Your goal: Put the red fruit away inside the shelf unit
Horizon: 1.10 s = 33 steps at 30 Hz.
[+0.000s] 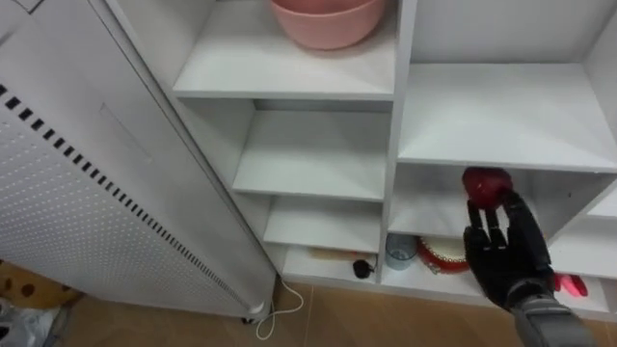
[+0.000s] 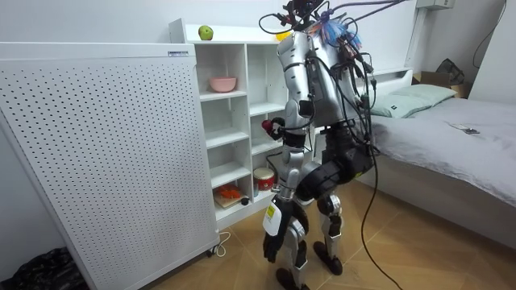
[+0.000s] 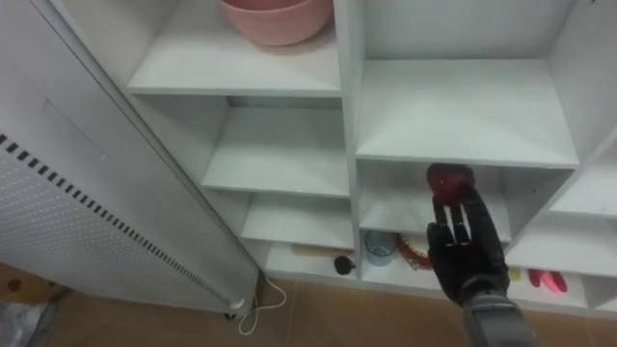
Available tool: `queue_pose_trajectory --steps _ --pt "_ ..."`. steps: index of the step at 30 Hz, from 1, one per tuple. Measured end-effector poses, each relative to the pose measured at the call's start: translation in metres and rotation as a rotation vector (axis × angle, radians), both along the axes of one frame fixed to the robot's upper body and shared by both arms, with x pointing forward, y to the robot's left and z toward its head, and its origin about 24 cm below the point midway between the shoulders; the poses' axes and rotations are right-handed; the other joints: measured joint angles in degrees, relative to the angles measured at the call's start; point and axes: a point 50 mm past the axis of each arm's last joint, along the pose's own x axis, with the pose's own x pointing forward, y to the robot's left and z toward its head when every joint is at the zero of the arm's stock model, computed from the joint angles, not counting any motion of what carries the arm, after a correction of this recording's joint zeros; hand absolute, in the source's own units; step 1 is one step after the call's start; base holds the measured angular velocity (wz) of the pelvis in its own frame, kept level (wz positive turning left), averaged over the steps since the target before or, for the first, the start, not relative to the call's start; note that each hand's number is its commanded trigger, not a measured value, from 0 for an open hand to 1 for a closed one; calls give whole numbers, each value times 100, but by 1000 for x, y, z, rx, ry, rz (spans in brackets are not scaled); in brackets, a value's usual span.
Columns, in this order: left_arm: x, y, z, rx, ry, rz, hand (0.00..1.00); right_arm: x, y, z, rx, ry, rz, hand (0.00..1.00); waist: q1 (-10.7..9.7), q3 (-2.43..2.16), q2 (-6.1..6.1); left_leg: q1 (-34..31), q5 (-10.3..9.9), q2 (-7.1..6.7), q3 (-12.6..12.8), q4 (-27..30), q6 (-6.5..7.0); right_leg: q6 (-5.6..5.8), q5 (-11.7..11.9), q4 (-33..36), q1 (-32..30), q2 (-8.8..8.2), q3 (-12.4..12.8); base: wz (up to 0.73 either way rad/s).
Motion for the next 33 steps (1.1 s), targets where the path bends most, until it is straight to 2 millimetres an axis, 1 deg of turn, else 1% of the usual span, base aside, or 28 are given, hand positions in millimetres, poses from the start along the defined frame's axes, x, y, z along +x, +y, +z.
queue_pose_trajectory --steps 2,3,4,7,10,14,17,25,31,33 --pt "0 1 0 0 -2 2 0 0 -5 3 -7 10 -13 100 3 -2 11 -94 -21 2 10 90 0 -24 -15 84 -82 -23 -20 0" --pt "0 1 0 1 -3 3 0 0 -6 3 -10 15 -16 9 4 -2 12 -108 -30 4 10 112 1 -34 -22 105 -91 -37 -40 0" --pt "1 2 1 0 -7 7 0 -1 -9 4 -18 24 -24 0 4 -2 13 -139 -45 0 11 159 1 -44 -45 162 -124 -61 -53 4" --pt "6 5 4 -4 -42 15 0 0 -20 13 -33 23 -51 0 40 -4 15 -267 -82 1 17 303 6 -58 -66 290 -249 -78 -34 0" --pt "5 10 6 10 -53 21 0 0 -31 22 -30 14 -90 0 43 -4 15 -328 -121 -4 32 426 24 -52 -102 409 -307 -107 -31 0" --pt "0 13 7 16 -58 21 0 4 -34 36 -28 -11 -115 0 40 -6 12 -422 -178 14 47 548 31 -39 -119 503 -388 -89 16 -3" --pt "-4 13 7 16 -52 15 0 4 -36 38 -18 0 -140 0 55 -8 13 -444 -213 11 49 676 46 -26 -142 583 -402 -97 25 0" --pt "-6 15 7 22 -44 10 0 3 -40 39 5 23 -180 0 86 -14 19 -457 -319 28 43 910 86 -1 -185 746 -354 -114 32 0" --pt "-9 20 7 34 -35 8 0 3 -41 39 11 21 -185 0 112 -35 53 -456 -350 34 45 1035 100 8 -199 843 -335 -116 56 0" --pt "-10 19 6 33 -30 6 0 3 -41 39 15 19 -186 0 118 -48 73 -457 -352 34 45 1047 102 9 -210 859 -334 -123 54 0"
